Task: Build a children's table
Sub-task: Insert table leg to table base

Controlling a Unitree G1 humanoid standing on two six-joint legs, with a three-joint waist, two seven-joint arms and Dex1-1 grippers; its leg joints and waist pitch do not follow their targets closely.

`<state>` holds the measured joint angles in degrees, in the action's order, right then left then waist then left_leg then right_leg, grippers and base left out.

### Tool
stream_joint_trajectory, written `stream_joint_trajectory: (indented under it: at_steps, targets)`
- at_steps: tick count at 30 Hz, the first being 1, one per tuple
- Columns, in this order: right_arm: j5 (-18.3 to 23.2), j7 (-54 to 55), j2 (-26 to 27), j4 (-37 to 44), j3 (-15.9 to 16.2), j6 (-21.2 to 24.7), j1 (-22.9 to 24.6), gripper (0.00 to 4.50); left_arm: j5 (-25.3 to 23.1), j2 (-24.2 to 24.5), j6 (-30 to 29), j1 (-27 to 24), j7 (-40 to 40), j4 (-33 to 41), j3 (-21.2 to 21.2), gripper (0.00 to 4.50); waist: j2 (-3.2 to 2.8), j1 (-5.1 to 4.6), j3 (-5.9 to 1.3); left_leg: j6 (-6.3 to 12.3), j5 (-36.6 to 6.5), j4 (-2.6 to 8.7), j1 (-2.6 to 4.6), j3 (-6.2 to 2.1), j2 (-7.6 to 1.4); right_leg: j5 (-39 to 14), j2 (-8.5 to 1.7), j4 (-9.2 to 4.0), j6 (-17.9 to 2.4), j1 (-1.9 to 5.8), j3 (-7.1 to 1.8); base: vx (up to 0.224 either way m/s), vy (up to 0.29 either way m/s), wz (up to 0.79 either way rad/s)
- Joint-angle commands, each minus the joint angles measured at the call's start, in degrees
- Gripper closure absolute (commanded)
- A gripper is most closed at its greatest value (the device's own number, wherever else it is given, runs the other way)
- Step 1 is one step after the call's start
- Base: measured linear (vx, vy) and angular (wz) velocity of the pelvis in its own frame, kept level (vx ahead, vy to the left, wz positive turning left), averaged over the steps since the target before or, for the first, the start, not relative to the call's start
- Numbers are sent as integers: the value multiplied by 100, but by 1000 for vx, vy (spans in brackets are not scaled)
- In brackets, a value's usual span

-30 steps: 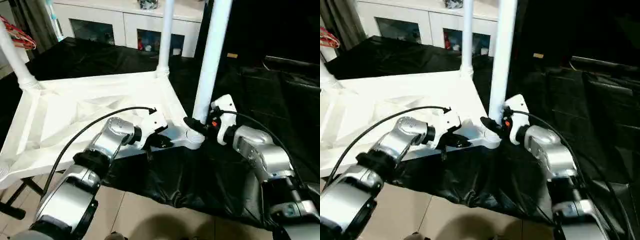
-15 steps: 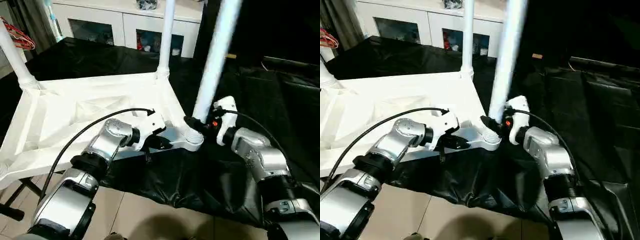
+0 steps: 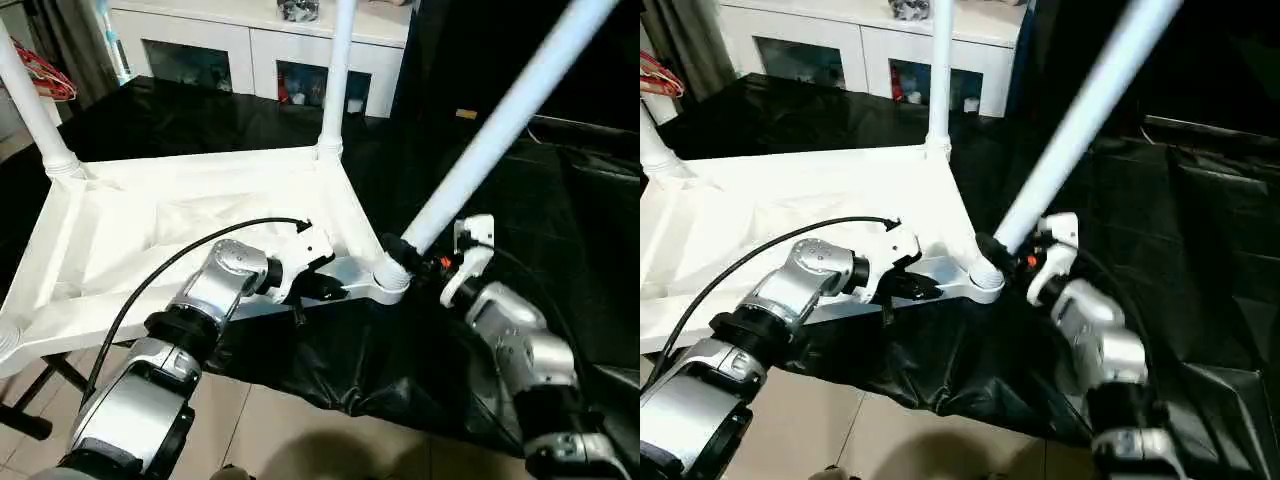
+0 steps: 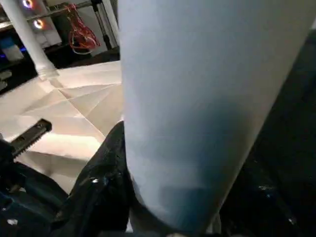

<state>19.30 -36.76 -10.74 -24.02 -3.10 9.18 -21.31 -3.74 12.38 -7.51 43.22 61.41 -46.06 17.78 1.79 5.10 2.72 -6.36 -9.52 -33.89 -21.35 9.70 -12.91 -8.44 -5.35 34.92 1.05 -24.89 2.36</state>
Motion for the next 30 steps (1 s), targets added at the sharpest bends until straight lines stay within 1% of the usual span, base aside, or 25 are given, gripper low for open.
stream_joint_trajectory:
  at_steps: [1, 2, 3, 4, 5, 8, 11, 12, 13, 14, 15, 16, 17, 18, 19, 20, 21, 22, 24, 25, 26, 28, 29, 30]
  targets:
    - [-539, 171, -42, -183, 347, 90, 287, 260, 217, -87, 63, -25, -205, 21, -294, 450, 68, -2, -350, 106, -1870, 446, 20, 74, 83, -2577, -144, -542, -759, 301, -79, 0, 0, 0]
    - [-564, 180, -44, -172, 364, 76, 291, 260, 217, -87, 62, -25, -206, 23, -295, 450, 65, -1, -348, 104, -1881, 449, 20, 72, 84, -2622, -146, -548, -734, 301, -79, 0, 0, 0]
    - [-625, 200, -36, -97, 429, 66, 313, 260, 217, -91, 60, -32, -210, 30, -295, 450, 79, -10, -345, 111, -1912, 452, 21, 72, 83, -2697, -143, -559, -703, 294, -78, 0, 0, 0]
    - [-625, 200, -36, -97, 429, 66, 313, 260, 217, -91, 60, -32, -210, 30, -295, 450, 71, -9, -343, 115, -1949, 453, 18, 67, 83, -2760, -146, -565, -675, 289, -78, 0, 0, 0]
    - [-659, 179, -34, -34, 508, 75, 321, 260, 204, -83, 78, -47, -197, 36, -275, 450, 75, -15, -339, 120, -1982, 457, 20, 64, 81, -2826, -149, -575, -644, 282, -76, 0, 0, 0]
    - [-732, 113, -82, -10, 643, 80, 294, 260, 194, -66, 86, -78, -140, 89, -240, 450, 76, -25, -335, 123, -2074, 461, 25, 59, 81, -2917, -143, -592, -606, 266, -72, 0, 0, 0]
    - [-749, -39, -148, -7, 755, 180, 246, 260, 200, -36, 90, -112, -13, 165, -192, 450, 88, -25, -341, 137, -2059, 462, 21, 59, 81, -2896, -145, -592, -594, 270, -74, 0, 0, 0]
    - [-768, -124, -186, -14, 810, 232, 224, 260, 202, -23, 89, -122, 31, 192, -176, 450, 89, -26, -344, 143, -2039, 466, 15, 55, 78, -2857, -146, -584, -608, 277, -74, 0, 0, 0]
    - [-817, -332, -269, -43, 923, 308, 185, 260, 206, 7, 97, -133, 116, 232, -146, 450, 104, -31, -342, 157, -2033, 466, 11, 57, 75, -2841, -139, -579, -612, 280, -73, 0, 0, 0]
    - [-810, -472, -309, -87, 963, 359, 162, 260, 201, 30, 122, -129, 152, 237, -135, 450, 136, -33, -343, 170, -2012, 467, 7, 60, 73, -2832, -142, -580, -609, 286, -73, 0, 0, 0]
    - [-806, -559, -331, -99, 984, 394, 157, 260, 198, 46, 135, -132, 172, 251, -128, 450, 124, -26, -350, 180, -1951, 463, 5, 64, 74, -2782, -147, -574, -616, 285, -82, 0, 0, 0]
    - [-788, -719, -375, -120, 1019, 408, 152, 260, 198, 77, 164, -129, 239, 263, -112, 450, 149, -22, -350, 190, -1921, 460, 9, 75, 74, -2754, -146, -585, -621, 277, -86, 0, 0, 0]
    - [-759, -872, -422, -133, 1052, 422, 151, 260, 198, 110, 187, -130, 312, 283, -92, 450, 162, -18, -353, 194, -1903, 463, 9, 70, 71, -2735, -149, -573, -628, 285, -82, 0, 0, 0]
    - [-733, -990, -459, -133, 1077, 433, 154, 260, 199, 136, 200, -133, 374, 306, -75, 450, 162, -10, -357, 204, -1888, 468, 12, 68, 64, -2686, -149, -568, -636, 290, -84, 0, 0, 0]
    - [-691, -1212, -534, -124, 1126, 445, 160, 260, 198, 198, 262, -145, 523, 360, -30, 450, 194, -12, -357, 220, -1868, 470, 5, 72, 57, -2604, -150, -562, -665, 294, -86, 0, 0, 0]
    - [-670, -1308, -571, -98, 1150, 454, 177, 261, 199, 229, 279, -161, 590, 409, -8, 450, 183, 0, -359, 224, -1865, 475, 8, 65, 56, -2600, -155, -554, -668, 297, -84, 0, 0, 0]
    - [-656, -1368, -595, -70, 1167, 460, 194, 261, 201, 250, 281, -176, 630, 450, 6, 450, 197, -3, -357, 233, -1874, 478, 6, 72, 52, -2599, -153, -559, -673, 296, -88, 0, 0, 0]
    - [-603, -1625, -706, 10, 1254, 495, 223, 261, 205, 327, 289, -174, 769, 522, 29, 450, 187, -1, -358, 211, -1921, 491, 20, 68, 42, -2634, -160, -571, -664, 285, -86, 0, 0, 0]
    - [-574, -1772, -757, 33, 1296, 507, 223, 261, 222, 363, 317, -157, 863, 531, 33, 450, 196, -3, -363, 189, -1994, 498, 34, 62, 37, -2602, -153, -567, -678, 284, -84, 0, 0, 0]
    - [-547, -1931, -820, 93, 1347, 525, 239, 261, 240, 415, 319, -142, 973, 567, 39, 450, 172, -2, -363, 179, -2011, 506, 31, 57, 37, -2579, -151, -563, -692, 290, -83, 0, 0, 0]
    - [-551, -2126, -894, 134, 1412, 508, 245, 261, 274, 482, 370, -115, 1159, 588, 47, 450, 170, -3, -364, 166, -2028, 513, 34, 54, 32, -2520, -149, -563, -714, 290, -82, 0, 0, 0]
    - [-574, -2433, -998, 201, 1487, 456, 261, 261, 298, 591, 397, -65, 1421, 627, 58, 450, 178, 0, -370, 154, -2092, 515, 39, 54, 27, -2401, -151, -555, -778, 294, -87, 0, 0, 0]
    - [-577, -2519, -1026, 225, 1502, 431, 274, 261, 295, 629, 441, -41, 1495, 627, 62, 450, 206, -1, -368, 158, -2092, 512, 38, 56, 24, -2369, -152, -550, -799, 294, -87, 0, 0, 0]
    - [-574, -2558, -1038, 241, 1506, 420, 283, 261, 290, 648, 465, -29, 1525, 629, 64, 450, 192, 7, -369, 150, -2080, 516, 38, 54, 21, -2299, -155, -538, -837, 293, -91, 0, 0, 0]
